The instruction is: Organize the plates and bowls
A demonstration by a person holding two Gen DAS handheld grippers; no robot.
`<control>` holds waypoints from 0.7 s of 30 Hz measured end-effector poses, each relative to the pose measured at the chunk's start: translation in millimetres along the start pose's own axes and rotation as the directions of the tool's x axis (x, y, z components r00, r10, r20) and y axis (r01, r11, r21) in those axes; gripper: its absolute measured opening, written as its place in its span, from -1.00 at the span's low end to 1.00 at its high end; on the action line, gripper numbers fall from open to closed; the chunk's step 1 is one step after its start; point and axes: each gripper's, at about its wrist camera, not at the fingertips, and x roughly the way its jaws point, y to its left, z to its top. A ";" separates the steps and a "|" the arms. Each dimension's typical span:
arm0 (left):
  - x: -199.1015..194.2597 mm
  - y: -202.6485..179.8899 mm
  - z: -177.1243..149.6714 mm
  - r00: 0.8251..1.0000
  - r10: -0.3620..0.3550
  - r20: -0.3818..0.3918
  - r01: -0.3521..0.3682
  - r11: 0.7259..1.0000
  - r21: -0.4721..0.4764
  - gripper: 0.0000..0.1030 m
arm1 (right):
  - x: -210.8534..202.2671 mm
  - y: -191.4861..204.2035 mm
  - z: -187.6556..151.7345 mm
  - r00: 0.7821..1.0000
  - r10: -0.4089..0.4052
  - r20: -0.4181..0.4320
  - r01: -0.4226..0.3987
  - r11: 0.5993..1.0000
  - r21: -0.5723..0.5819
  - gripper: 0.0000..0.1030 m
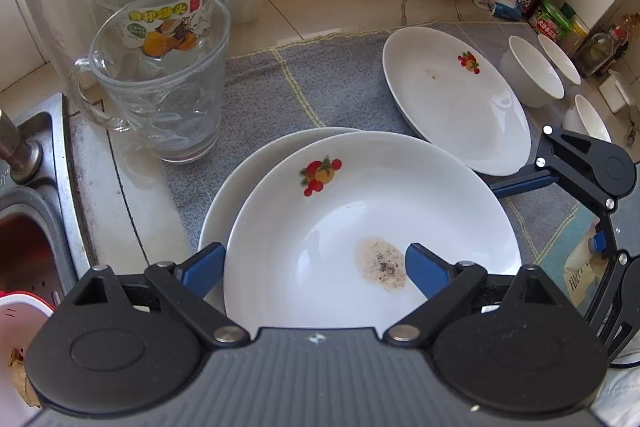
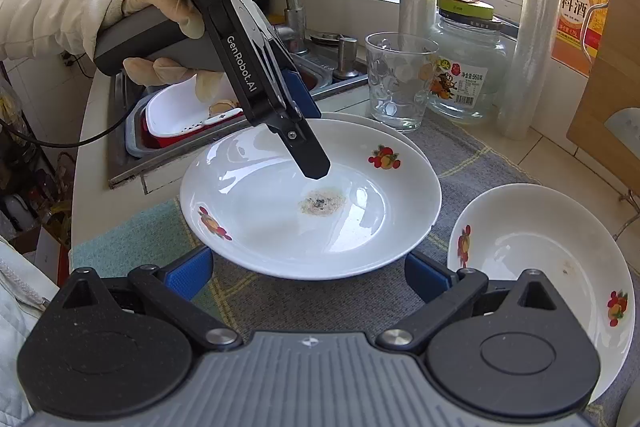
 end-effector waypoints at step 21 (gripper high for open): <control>-23.5 -13.7 -11.5 0.975 0.126 0.181 -0.127 0.992 -0.009 0.86 | -2.6 0.2 -4.0 0.998 -0.065 -0.020 0.065 0.998 -0.021 1.00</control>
